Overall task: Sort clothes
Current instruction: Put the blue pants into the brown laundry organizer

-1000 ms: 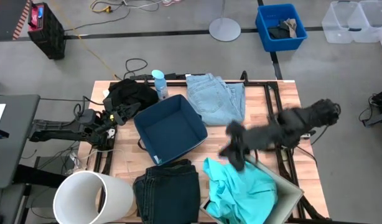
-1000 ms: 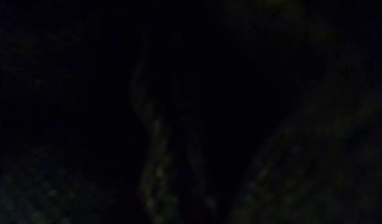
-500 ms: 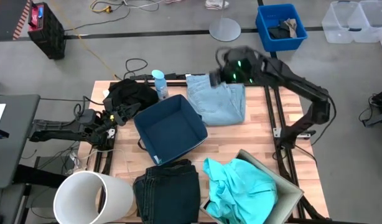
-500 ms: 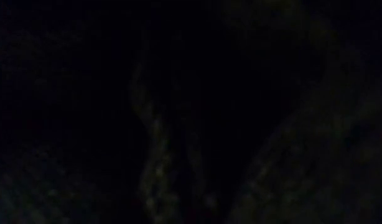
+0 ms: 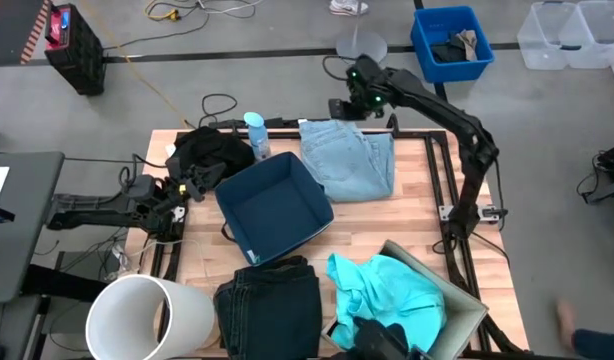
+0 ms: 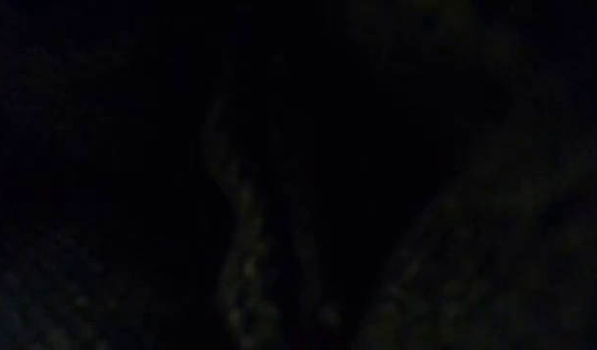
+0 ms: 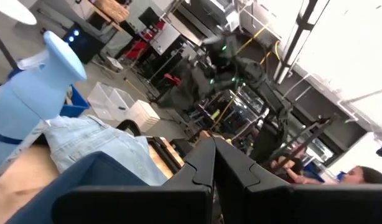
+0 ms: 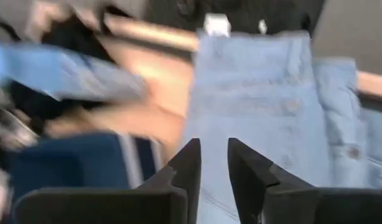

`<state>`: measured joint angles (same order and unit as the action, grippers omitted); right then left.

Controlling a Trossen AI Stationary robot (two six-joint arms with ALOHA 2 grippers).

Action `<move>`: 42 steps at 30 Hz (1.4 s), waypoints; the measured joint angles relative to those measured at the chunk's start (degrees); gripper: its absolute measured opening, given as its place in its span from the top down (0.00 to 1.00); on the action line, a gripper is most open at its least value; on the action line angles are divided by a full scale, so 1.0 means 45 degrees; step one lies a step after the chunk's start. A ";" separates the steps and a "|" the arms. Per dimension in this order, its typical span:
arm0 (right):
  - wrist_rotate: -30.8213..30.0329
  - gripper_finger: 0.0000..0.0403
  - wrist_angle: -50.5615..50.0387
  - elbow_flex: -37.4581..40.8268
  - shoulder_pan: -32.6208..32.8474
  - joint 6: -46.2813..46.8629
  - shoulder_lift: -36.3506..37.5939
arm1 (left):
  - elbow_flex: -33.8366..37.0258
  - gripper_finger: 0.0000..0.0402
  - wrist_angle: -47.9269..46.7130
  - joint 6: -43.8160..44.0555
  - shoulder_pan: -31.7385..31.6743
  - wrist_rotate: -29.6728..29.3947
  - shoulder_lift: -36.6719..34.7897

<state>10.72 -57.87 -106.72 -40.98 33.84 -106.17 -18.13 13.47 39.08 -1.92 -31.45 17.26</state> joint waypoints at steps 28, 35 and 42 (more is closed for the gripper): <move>-0.0374 0.35 -0.3608 0.0015 -0.1924 -0.3018 -0.1366 | 0.0000 1.00 0.0094 0.0285 -0.1523 -0.0143 -0.0005; -0.0093 0.35 -0.2758 0.0001 -0.2522 -0.2724 -0.1040 | 0.0000 1.00 0.0092 0.0280 -0.1527 -0.0135 -0.0005; 0.0399 0.35 -0.2146 0.0015 -0.2897 -0.3189 -0.2085 | 0.0000 1.00 0.0001 0.0280 -0.1528 -0.0174 -0.0005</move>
<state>12.52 -67.53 -106.65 -54.02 19.49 -115.56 -18.13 13.47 40.34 -8.80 -32.23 17.23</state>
